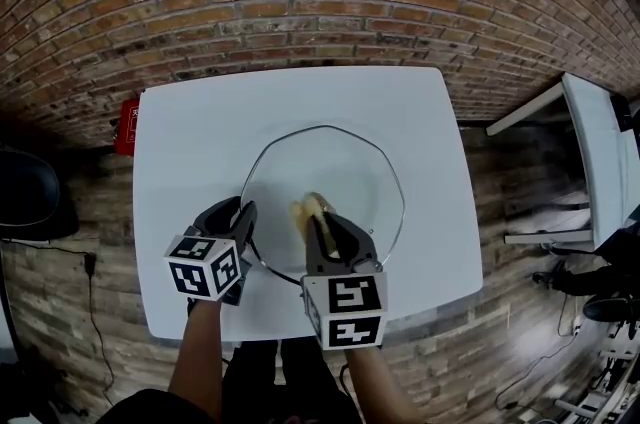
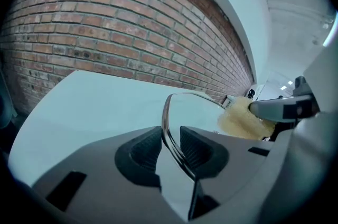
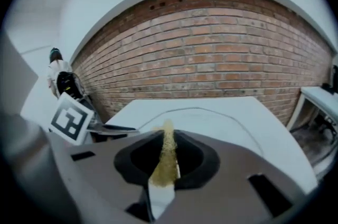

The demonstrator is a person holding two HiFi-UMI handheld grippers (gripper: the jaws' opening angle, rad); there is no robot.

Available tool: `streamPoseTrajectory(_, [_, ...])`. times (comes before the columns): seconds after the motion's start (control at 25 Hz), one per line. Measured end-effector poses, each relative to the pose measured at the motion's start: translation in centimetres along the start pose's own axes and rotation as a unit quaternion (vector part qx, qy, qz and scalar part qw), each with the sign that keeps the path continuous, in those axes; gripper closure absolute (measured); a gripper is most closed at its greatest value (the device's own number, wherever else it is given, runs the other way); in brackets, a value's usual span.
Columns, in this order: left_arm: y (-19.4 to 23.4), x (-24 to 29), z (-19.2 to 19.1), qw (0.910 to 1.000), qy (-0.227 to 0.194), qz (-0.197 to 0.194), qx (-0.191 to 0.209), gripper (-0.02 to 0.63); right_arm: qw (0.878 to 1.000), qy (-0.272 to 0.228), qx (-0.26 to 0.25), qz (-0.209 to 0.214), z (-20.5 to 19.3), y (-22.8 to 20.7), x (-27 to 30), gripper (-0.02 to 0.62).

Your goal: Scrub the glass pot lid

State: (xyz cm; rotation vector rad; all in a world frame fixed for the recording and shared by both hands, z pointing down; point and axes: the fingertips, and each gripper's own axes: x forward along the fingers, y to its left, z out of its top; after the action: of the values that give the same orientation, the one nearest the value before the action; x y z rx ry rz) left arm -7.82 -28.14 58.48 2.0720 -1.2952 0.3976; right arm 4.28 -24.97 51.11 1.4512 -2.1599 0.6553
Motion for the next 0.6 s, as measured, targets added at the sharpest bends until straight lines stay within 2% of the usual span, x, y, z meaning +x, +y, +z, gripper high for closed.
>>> streamPoseTrajectory(0.08, [0.0,0.0,0.0,1.0000,0.000,-0.001,-0.001,0.494,0.999,0.013,-0.011,0.035,-0.9,3.5,0.7,0.537])
streamPoseTrajectory(0.2, [-0.1,0.0,0.1,1.0000,0.002,-0.004,-0.001,0.493,0.998,0.038,-0.011,0.043,-2.4,4.8,1.6,0.537])
streamPoseTrajectory(0.4, [0.1,-0.1,0.0,1.0000,0.004,-0.001,0.002,0.492,0.997,0.069,-0.034,0.017,-4.0,2.3,2.1,0.537])
streamPoseTrajectory(0.6, [0.1,0.0,0.1,1.0000,0.005,-0.001,0.005,0.492,0.994,0.088,-0.043,-0.040,-5.2,-3.0,0.9,0.537])
